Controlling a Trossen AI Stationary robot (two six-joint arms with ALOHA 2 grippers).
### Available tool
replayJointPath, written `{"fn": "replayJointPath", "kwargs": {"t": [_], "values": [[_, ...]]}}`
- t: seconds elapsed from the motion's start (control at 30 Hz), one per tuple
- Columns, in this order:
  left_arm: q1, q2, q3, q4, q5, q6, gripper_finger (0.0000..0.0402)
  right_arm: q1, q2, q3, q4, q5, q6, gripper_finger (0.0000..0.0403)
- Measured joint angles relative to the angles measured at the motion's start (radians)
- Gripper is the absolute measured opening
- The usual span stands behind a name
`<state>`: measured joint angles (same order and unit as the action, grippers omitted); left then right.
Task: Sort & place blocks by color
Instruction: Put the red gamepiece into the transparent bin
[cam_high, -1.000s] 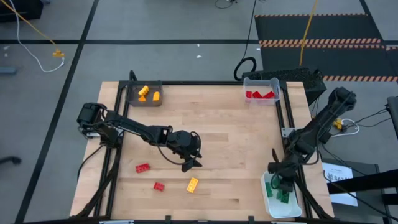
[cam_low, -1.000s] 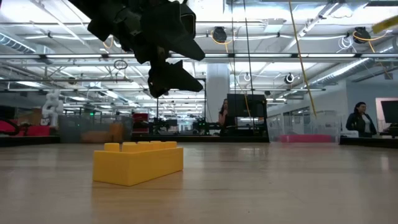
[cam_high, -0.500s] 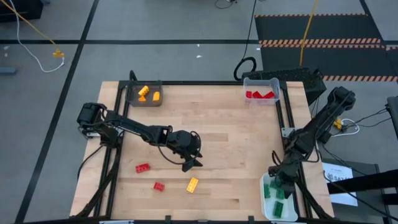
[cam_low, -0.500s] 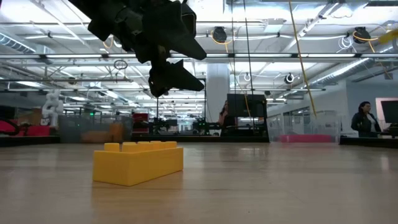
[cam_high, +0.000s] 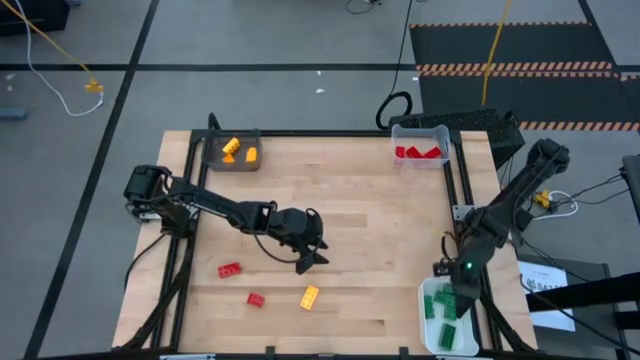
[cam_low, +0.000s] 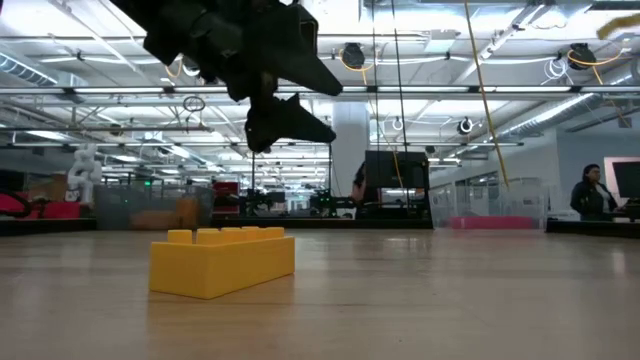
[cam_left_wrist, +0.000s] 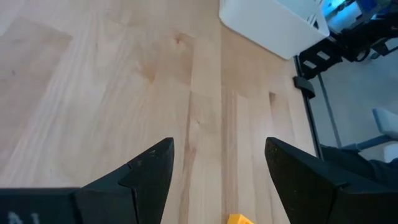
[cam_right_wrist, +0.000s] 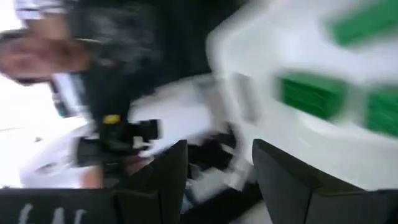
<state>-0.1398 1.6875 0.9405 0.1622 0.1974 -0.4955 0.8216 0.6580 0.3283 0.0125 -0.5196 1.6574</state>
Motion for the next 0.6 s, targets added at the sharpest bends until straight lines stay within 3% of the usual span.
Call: {"fn": "replayJointPath", "kwargs": {"t": [0.13,0.27,0.47,0.6], "values": [[0.002,0.000,0.000,0.026,0.000,0.008,0.0255,-0.044,-0.036,0.000,0.176,0.112,-0.094,0.0171],[0.013,0.000,0.000,0.030,0.000,0.015,0.0255,-0.107,-0.040,0.000,0.382,0.228,-0.364,0.0171],[0.022,0.000,0.000,0.029,0.000,0.011,0.0255,-0.204,-0.035,0.000,0.760,0.236,-1.046,0.0171],[0.022,0.000,0.000,0.030,0.000,0.011,0.0255,-0.228,-0.018,0.001,0.885,0.260,-1.584,0.0171]]}}
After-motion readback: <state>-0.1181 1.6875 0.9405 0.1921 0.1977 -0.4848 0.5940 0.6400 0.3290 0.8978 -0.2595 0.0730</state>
